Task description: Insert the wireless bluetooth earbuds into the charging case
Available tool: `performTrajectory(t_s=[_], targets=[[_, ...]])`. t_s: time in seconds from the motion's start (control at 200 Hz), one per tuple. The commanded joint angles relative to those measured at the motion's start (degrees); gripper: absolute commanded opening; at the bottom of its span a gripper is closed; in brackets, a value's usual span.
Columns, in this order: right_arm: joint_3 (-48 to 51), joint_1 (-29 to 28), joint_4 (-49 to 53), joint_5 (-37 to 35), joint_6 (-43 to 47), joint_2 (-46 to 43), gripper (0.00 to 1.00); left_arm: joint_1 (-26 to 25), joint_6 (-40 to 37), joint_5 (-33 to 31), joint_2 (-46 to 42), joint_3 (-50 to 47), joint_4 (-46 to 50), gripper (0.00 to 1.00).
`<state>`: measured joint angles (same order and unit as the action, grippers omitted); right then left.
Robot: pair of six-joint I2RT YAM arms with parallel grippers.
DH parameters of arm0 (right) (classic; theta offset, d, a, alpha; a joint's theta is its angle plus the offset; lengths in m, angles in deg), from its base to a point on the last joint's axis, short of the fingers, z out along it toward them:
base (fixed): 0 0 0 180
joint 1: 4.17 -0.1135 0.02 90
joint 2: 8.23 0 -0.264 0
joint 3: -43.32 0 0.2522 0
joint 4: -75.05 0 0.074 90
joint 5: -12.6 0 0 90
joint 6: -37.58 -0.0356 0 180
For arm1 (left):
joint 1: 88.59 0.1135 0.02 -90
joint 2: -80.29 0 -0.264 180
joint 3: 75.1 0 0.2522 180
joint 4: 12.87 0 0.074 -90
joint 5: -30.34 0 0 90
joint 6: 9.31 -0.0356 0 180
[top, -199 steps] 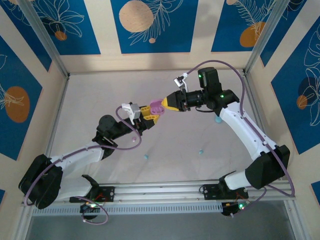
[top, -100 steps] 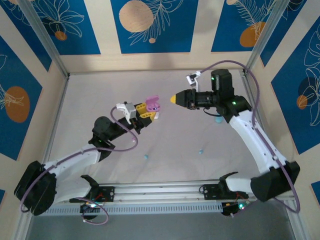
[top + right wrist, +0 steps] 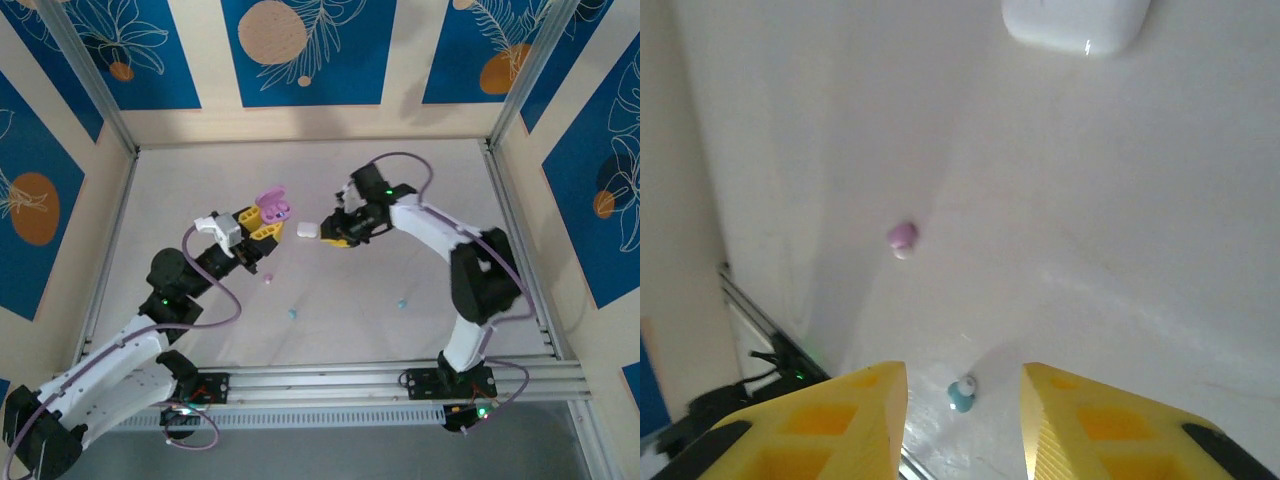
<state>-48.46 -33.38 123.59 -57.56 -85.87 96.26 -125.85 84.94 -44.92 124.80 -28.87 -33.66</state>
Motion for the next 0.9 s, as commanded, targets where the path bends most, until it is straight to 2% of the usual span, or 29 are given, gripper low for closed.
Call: performTrajectory(t_s=[0.0, 0.335, 0.54, 0.895], targets=[[-7.21, -4.04, 3.47, -0.83, -1.87, 5.85, 0.36, -0.44, -1.69, -1.56, -1.76, 2.76, 4.58, 0.29], [-19.35, -12.44, 5.21, -2.0, -10.02, 20.78, 0.39, -0.45, -3.96, -2.17, -3.95, 3.94, 8.59, 0.29], [-22.43, -15.61, 5.99, -6.35, -12.88, 24.27, 0.4, -0.43, -4.51, -2.35, -4.4, 3.92, 9.67, 0.3], [-28.42, -19.1, 8.26, -9.11, -14.13, 28.76, 0.4, -0.42, -4.7, -2.35, -5.53, 3.88, 10.27, 0.3]])
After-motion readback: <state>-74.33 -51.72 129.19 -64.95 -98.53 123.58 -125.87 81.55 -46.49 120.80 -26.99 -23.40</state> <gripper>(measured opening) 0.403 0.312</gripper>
